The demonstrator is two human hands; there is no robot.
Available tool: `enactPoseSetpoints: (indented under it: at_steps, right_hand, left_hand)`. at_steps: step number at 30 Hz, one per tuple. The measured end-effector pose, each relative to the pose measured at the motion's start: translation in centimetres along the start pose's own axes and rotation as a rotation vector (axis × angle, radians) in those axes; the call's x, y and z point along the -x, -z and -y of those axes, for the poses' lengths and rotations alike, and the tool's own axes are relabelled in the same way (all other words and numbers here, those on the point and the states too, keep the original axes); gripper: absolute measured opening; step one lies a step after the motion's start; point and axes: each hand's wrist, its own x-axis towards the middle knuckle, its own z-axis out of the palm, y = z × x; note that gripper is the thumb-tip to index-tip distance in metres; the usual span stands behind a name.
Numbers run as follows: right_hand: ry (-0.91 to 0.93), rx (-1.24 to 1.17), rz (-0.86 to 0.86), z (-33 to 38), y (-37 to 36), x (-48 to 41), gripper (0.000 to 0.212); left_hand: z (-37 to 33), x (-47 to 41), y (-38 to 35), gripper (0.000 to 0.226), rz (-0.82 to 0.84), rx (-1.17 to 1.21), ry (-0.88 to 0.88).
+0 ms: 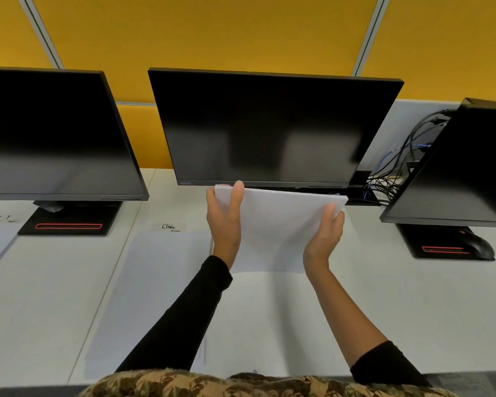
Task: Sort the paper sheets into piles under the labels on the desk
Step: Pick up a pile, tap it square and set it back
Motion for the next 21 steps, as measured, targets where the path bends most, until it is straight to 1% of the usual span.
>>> enactPoseSetpoints:
  at_steps: [1, 2, 4, 7, 10, 11, 13, 14, 19, 21]
  right_hand:
    - [-0.028, -0.007, -0.022, 0.6, -0.3, -0.2, 0.036]
    - [-0.053, -0.011, -0.045, 1.1, -0.7, -0.4, 0.039]
    - [-0.12, -0.032, -0.077, 2.2, -1.2, -0.5, 0.035]
    - [-0.226, -0.086, -0.124, 3.6, -1.6, -0.5, 0.037]
    - [-0.23, -0.1, -0.15, 4.1, -1.7, -0.5, 0.038]
    - [-0.225, -0.106, -0.157, 4.1, -1.7, -0.6, 0.038]
    - [-0.217, -0.11, -0.17, 3.8, -1.7, -0.9, 0.038]
    - [-0.215, -0.104, -0.171, 3.6, -1.7, -0.9, 0.038]
    - [-0.207, -0.113, -0.174, 3.4, -1.7, -1.2, 0.041]
    - [-0.227, -0.124, -0.173, 3.6, -1.7, -1.4, 0.038]
  left_hand:
    - [-0.2, -0.2, -0.3, 0.012, -0.026, 0.001, -0.006]
    - [-0.4, -0.4, -0.5, 0.01, -0.052, 0.003, -0.009]
    - [-0.4, -0.7, -0.6, 0.01, -0.091, 0.008, 0.0]
    - [-0.2, -0.8, -0.6, 0.015, -0.127, -0.005, 0.027]
    - [-0.2, -1.1, -0.6, 0.019, -0.163, 0.009, 0.083]
    - [-0.2, -1.2, -0.6, 0.026, -0.173, 0.003, 0.105]
    - [0.0, -1.3, -0.5, 0.047, -0.194, -0.02, 0.148]
    - [0.1, -1.4, -0.5, 0.052, -0.2, -0.026, 0.158]
    - [0.3, -1.7, -0.5, 0.057, -0.204, -0.032, 0.167]
    - [0.5, -1.7, -0.4, 0.058, -0.2, -0.031, 0.166]
